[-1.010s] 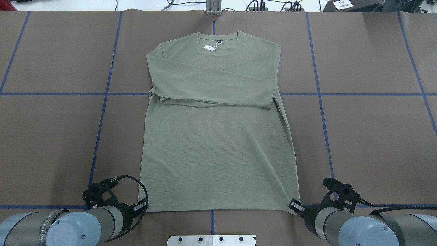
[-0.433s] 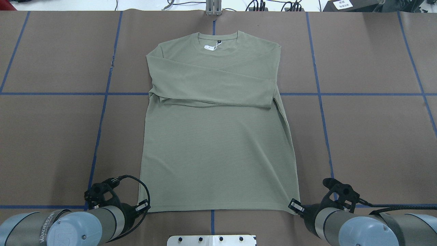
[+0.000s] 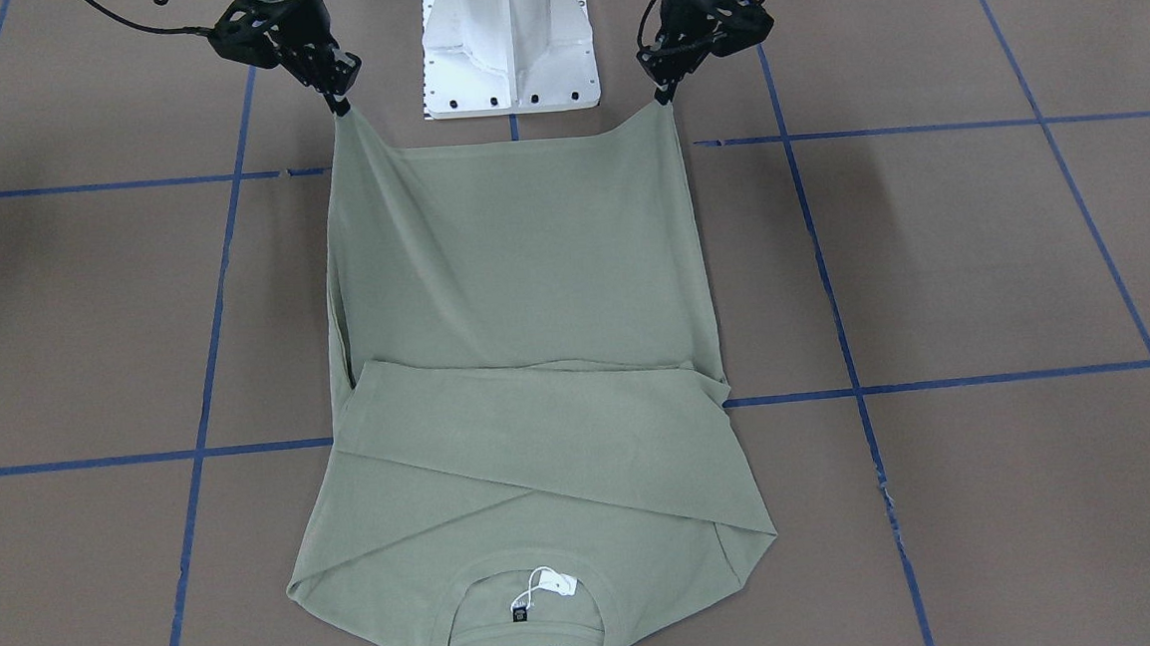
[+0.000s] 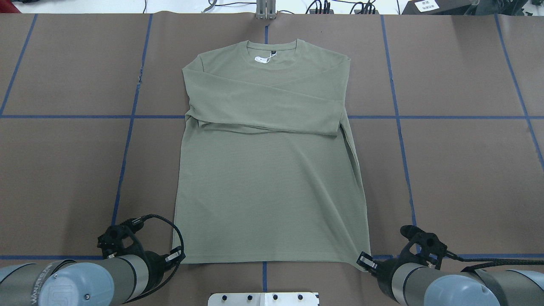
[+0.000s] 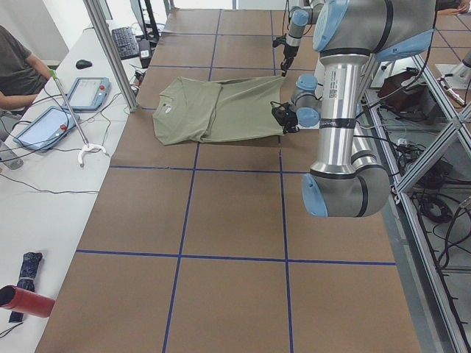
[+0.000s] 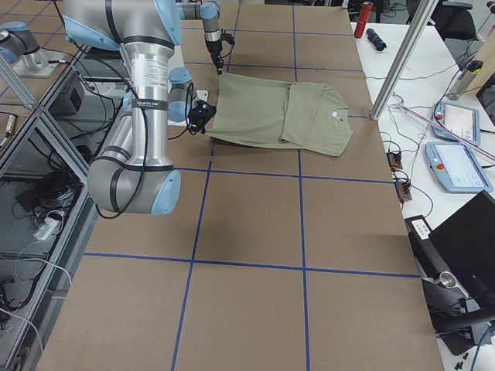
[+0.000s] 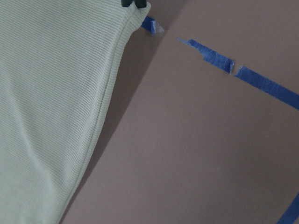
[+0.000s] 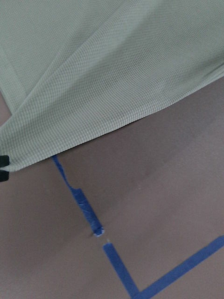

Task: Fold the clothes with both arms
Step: 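Lift both hem corners and fold them toward the collar, then lay the hem down near the collar with both grippers, then release the hem and move the right gripper toward the near fold, then grasp the near folded edge of the shirt with the right gripper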

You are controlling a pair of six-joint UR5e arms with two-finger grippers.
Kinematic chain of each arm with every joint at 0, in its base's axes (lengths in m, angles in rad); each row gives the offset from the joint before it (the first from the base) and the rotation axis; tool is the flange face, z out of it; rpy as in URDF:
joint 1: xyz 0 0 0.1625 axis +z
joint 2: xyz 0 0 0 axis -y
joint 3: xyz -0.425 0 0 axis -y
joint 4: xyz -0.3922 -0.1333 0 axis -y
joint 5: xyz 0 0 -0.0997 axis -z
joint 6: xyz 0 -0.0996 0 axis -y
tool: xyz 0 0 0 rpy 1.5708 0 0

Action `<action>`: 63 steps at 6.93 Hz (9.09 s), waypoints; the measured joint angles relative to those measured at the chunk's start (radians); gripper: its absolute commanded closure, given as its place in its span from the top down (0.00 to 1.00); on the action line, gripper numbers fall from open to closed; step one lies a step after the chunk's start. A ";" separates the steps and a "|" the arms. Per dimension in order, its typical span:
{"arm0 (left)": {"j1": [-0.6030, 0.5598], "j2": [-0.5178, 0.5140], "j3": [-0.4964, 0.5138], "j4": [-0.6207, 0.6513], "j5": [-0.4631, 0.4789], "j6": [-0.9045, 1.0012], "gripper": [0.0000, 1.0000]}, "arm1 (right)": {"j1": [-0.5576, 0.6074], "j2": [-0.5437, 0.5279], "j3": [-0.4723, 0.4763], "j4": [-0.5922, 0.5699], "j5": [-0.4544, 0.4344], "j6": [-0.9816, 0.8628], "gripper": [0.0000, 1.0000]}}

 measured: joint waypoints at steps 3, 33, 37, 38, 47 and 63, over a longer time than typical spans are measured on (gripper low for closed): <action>0.046 0.005 -0.179 0.112 -0.053 -0.052 0.00 | -0.057 -0.003 0.160 -0.136 0.002 0.015 0.00; -0.709 -0.473 0.885 -0.574 -0.068 0.642 0.40 | 0.774 0.535 -0.702 0.152 0.284 -0.492 0.73; -0.710 -0.441 0.815 -0.573 -0.088 0.637 0.43 | 0.609 0.288 -0.475 0.161 0.290 -0.249 0.73; -0.710 -0.441 0.809 -0.573 -0.088 0.635 0.43 | 0.591 0.269 -0.472 0.161 0.290 -0.230 0.73; -0.711 -0.400 0.775 -0.570 -0.085 0.640 0.43 | 0.557 0.271 -0.476 0.160 0.288 -0.197 0.00; -0.711 -0.369 0.747 -0.570 -0.081 0.638 0.43 | 0.565 0.288 -0.501 0.150 0.287 -0.199 0.00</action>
